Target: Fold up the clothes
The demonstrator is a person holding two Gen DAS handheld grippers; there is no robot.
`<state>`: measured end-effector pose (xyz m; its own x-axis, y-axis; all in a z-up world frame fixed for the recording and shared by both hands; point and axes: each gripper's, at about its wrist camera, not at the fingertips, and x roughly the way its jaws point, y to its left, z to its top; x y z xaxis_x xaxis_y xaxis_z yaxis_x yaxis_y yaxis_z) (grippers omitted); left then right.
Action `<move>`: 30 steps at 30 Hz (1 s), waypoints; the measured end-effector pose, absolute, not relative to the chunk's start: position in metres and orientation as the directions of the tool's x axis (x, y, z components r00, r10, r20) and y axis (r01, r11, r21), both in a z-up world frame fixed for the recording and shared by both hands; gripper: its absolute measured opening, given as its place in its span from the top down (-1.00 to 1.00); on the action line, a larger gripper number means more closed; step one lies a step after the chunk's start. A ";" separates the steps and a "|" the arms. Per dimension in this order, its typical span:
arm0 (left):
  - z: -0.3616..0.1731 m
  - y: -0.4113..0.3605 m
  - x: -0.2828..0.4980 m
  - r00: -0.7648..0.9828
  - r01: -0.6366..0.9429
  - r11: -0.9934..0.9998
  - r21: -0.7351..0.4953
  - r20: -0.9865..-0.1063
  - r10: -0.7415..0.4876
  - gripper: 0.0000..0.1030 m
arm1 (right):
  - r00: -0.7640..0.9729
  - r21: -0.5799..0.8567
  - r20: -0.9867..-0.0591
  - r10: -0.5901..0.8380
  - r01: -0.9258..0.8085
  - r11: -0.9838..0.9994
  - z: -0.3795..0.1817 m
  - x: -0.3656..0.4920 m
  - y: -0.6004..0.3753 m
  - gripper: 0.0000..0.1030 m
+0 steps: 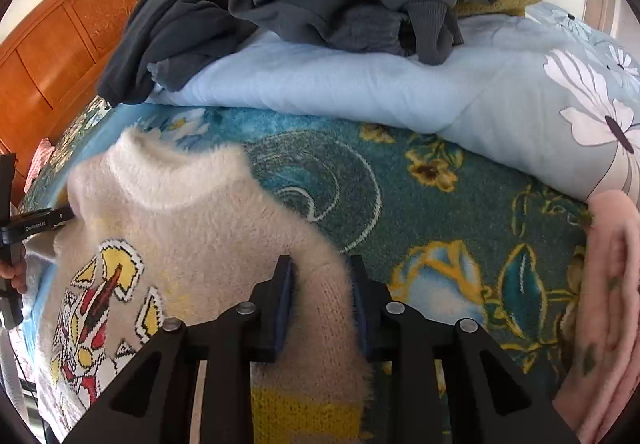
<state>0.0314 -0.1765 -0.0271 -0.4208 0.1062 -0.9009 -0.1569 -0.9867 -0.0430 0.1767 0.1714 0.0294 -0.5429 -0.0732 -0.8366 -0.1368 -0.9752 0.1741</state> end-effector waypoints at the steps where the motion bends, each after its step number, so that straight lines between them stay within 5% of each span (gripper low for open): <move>1: -0.024 -0.179 0.033 -0.419 -0.144 -0.989 -0.044 -0.902 0.101 0.07 | -0.538 0.178 -0.840 -0.075 -0.141 -0.974 0.028 0.176 0.172 0.41; 8: 0.011 -0.220 0.077 -0.490 -0.091 -0.986 -0.138 -0.856 0.165 -0.28 | -0.585 0.109 -0.811 -0.017 -0.121 -0.987 0.062 0.193 0.163 -0.09; 21: -0.021 -0.326 0.163 -0.482 0.123 -0.961 -0.249 -0.861 0.162 -0.33 | -0.616 0.009 -0.785 0.067 -0.120 -0.993 0.083 0.291 0.145 -0.21; 30: -0.010 -0.276 0.192 -0.578 -0.018 -0.992 0.125 -0.811 -0.092 -0.23 | -0.580 0.043 -0.812 0.061 -0.164 -0.986 0.070 0.323 0.140 -0.21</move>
<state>0.1916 -0.2764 -0.0103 -0.5780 -0.0916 -0.8109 -0.0176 -0.9921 0.1245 0.3226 0.1404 0.0700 -0.5804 0.0608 -0.8121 -0.1639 -0.9855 0.0433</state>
